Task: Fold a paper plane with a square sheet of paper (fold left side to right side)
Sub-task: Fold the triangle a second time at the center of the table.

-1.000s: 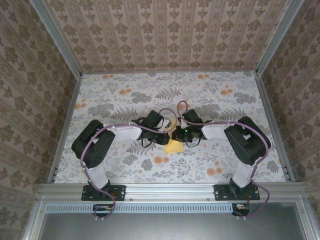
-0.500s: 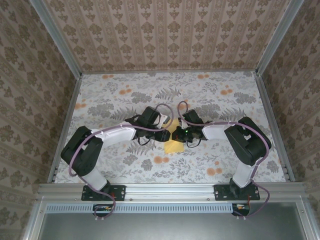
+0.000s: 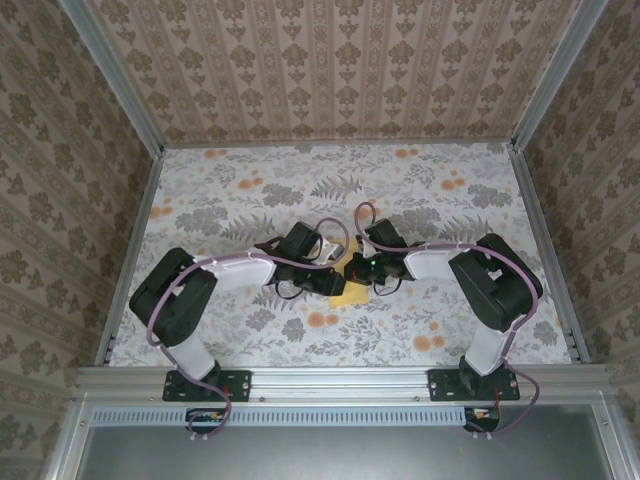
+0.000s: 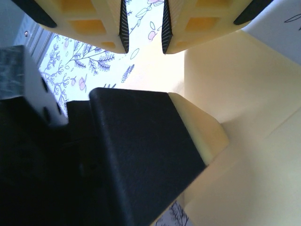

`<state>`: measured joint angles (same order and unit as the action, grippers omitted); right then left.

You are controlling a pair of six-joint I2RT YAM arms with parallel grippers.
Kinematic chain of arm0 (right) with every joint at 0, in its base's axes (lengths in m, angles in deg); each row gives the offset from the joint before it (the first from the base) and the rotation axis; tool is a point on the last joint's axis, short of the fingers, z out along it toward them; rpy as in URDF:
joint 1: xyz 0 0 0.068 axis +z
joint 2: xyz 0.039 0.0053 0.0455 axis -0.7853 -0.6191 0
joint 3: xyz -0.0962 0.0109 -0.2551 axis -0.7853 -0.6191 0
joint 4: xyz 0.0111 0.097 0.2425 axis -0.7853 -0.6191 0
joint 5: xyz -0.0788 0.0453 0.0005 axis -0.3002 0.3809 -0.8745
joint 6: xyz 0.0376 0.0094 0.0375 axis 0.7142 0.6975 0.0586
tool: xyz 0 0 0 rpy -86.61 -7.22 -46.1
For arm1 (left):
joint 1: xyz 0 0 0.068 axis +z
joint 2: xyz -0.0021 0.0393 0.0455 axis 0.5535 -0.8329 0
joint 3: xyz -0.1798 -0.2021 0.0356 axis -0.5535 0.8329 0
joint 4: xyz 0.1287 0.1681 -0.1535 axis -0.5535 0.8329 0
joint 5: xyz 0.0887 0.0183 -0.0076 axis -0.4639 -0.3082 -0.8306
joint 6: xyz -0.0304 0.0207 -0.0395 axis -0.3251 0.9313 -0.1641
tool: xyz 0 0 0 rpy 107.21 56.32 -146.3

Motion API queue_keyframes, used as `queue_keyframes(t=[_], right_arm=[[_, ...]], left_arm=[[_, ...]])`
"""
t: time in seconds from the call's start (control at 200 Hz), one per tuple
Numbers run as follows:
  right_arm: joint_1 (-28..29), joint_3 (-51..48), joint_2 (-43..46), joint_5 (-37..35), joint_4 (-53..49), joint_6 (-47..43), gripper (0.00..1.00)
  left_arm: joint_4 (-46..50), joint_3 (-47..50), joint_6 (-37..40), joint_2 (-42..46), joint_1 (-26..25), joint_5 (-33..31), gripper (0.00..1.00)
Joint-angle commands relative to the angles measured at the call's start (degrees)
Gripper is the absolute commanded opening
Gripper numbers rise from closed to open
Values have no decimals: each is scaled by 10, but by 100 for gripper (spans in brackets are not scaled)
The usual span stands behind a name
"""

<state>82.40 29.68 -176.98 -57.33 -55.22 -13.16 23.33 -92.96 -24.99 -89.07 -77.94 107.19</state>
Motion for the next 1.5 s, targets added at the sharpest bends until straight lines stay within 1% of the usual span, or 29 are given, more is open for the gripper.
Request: queue_keyframes(t=[0.0, 0.4, 0.645, 0.79, 1.04, 1.265, 1.495], right_arm=[[2, -16, -9, -28, -70, -10, 6], [2, -14, -9, -31, -80, -15, 6], [2, -9, -9, -33, -88, -18, 6], [2, -8, -6, -32, -91, -19, 6], [-1, -5, 42, -15, -61, -16, 3], [5, -20, 93, -2, -96, -28, 0], [18, -23, 80, 14, -95, -30, 0]], left_arm=[[-2, 4, -7, -16, -4, 9, 28], [21, 14, 2, -38, -7, -33, 27], [21, 19, 2, -43, -9, -40, 27], [30, 27, 5, -44, -11, -55, 23], [45, 27, 13, -56, -21, -88, 21], [62, 16, 17, -65, -34, -115, 20], [68, 16, 17, -64, -35, -124, 19]])
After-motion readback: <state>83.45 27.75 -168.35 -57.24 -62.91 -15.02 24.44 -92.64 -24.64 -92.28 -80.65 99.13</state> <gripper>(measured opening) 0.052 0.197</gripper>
